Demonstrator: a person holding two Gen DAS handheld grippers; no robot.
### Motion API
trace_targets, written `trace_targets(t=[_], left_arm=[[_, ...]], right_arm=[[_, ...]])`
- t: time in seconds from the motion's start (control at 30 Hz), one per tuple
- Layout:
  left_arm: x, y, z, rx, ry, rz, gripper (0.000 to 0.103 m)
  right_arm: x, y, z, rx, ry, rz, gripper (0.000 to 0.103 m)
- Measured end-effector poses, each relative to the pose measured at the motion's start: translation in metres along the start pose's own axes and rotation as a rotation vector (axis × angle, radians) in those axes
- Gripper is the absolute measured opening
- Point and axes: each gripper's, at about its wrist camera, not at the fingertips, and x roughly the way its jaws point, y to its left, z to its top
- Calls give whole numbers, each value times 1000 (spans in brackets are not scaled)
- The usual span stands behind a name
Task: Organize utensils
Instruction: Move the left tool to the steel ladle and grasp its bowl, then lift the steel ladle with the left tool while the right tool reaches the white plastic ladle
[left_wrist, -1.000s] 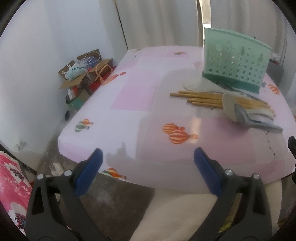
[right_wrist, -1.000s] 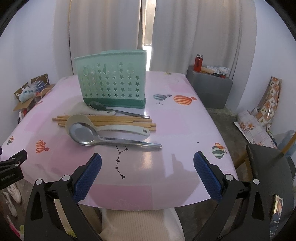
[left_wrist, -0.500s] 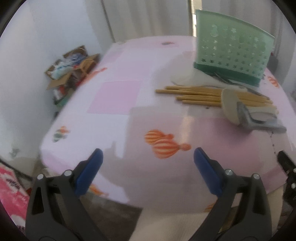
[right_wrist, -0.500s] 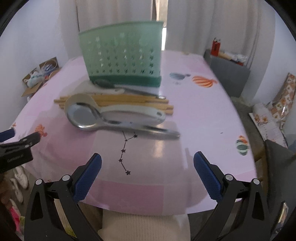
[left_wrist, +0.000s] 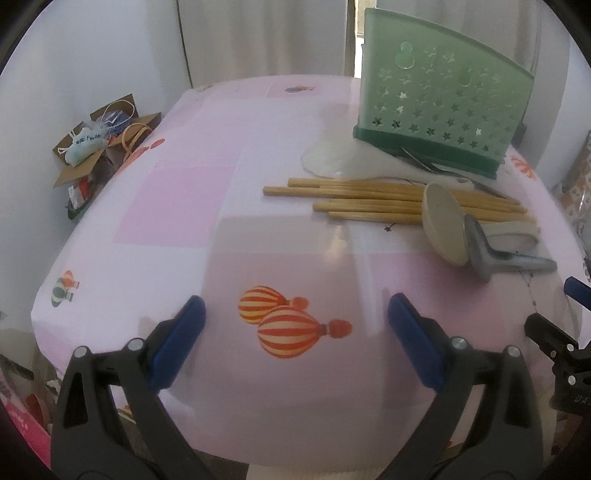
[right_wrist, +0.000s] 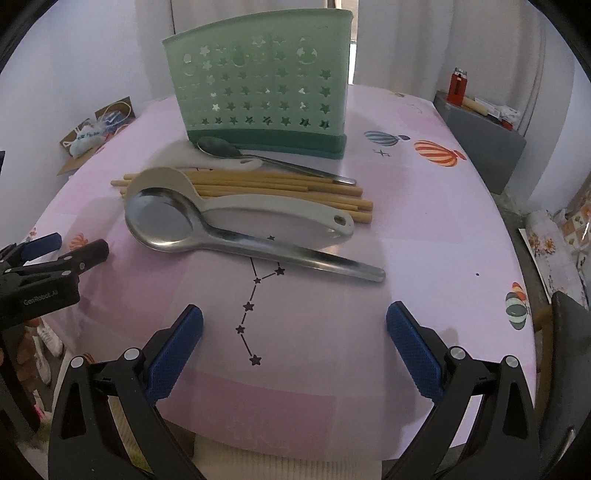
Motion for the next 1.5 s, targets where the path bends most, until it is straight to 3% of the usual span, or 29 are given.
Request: trace_targets(t=[0.17, 0.3, 0.37, 0.5, 0.6, 0.67, 0.77, 1.13, 1.3, 1.5], left_arm=[[1, 6, 7, 14, 32, -26, 95], [-25, 9, 16, 7, -75, -120, 91], [-41, 2, 23, 26, -136, -218, 76], [-53, -19, 38, 84, -161, -367, 59], [-49, -37, 44, 146, -139, -401, 48], [-44, -47, 47, 179, -117, -387, 38], [-36, -54, 50, 210, -79, -400, 32], [-8, -56, 45, 208, 22, -373, 30], [-6, -53, 39, 164, 49, -412, 30], [0, -41, 31, 33, 66, -505, 30]], right_arm=[[-2, 0, -3, -9, -15, 7, 97], [-3, -1, -5, -12, -32, 19, 97], [-4, -2, -6, -12, -36, 20, 97], [-3, -1, -6, -16, -41, 18, 97], [-3, -1, -6, -18, -46, 18, 97], [-3, -1, -6, -20, -47, 17, 97], [-2, -1, -6, -22, -48, 18, 97], [-2, -1, -6, -28, -54, 25, 97], [-3, -2, -6, -28, -56, 28, 97], [-3, -2, -6, -28, -56, 28, 97]])
